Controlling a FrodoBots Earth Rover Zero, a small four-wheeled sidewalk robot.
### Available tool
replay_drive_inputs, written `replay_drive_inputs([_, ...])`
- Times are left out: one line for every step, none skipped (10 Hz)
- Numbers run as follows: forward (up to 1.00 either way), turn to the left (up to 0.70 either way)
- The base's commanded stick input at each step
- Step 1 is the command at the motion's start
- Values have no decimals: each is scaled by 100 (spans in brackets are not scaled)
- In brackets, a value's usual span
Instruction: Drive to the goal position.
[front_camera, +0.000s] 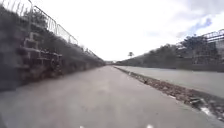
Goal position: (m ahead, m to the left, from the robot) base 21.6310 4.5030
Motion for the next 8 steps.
replay_drive_inputs([100,0])
replay_drive_inputs([100,0])
replay_drive_inputs([100,0])
replay_drive_inputs([100,0])
replay_drive_inputs([100,0])
replay_drive_inputs([100,0])
replay_drive_inputs([100,0])
replay_drive_inputs([100,0])
